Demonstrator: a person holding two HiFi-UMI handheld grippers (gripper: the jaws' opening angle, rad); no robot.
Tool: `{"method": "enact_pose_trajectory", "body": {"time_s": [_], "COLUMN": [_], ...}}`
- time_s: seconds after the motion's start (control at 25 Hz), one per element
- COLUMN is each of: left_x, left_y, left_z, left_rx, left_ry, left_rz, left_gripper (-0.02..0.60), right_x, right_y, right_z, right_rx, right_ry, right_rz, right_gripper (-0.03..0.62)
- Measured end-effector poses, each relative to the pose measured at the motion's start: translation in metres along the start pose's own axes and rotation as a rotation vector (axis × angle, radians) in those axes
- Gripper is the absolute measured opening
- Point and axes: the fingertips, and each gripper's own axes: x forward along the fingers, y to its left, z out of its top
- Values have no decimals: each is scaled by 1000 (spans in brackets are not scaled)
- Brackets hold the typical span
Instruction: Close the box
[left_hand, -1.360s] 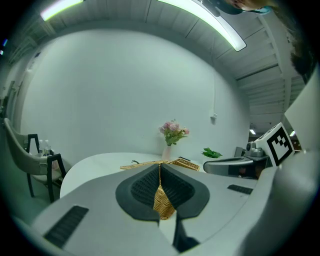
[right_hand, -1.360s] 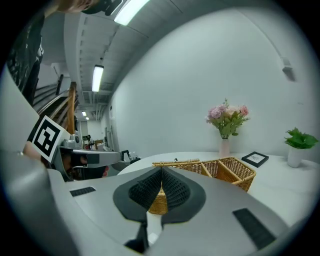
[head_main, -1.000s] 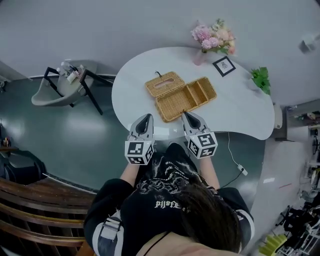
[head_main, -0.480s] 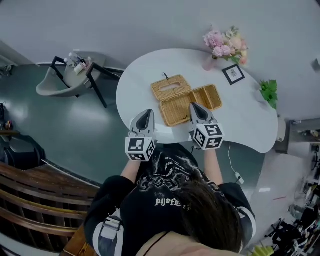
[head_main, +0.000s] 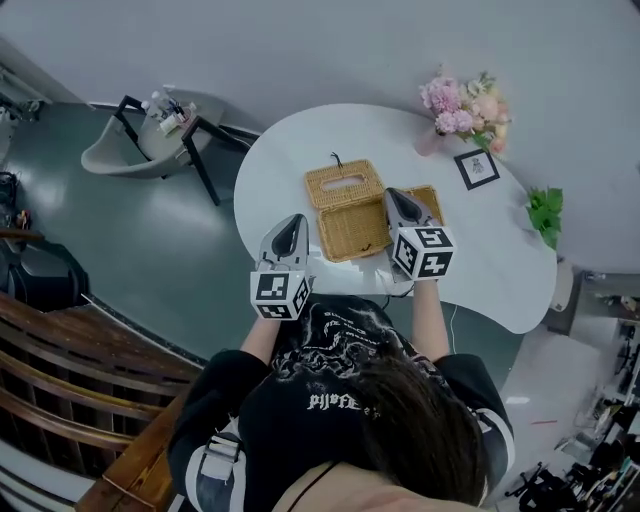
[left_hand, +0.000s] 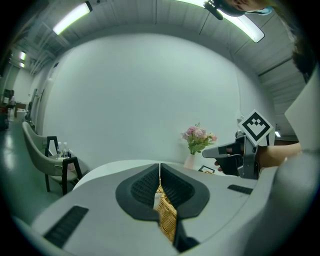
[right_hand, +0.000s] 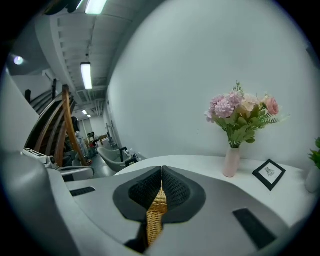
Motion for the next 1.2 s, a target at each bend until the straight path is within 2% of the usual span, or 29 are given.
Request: {"method": "enact_pose_trajectory", "body": {"time_s": [0.36,0.64,1.2], "left_x": [2,3,2], "left_y": [4,3,22], "left_z": [-7,-12,-20], "left_rx": [-17,-17,-41], "left_ry": [17,31,40], "left_rz": [75,96,179], "left_gripper": [26,26,26], "right_x": [31,71,142], "right_y": [-9,-10,2], "right_z": [32,37,30], "right_rx": [-54,-7,-88], "right_ry": [19,132,364], "right_rz": [54,147,237], "right_gripper": [28,43,86]}}
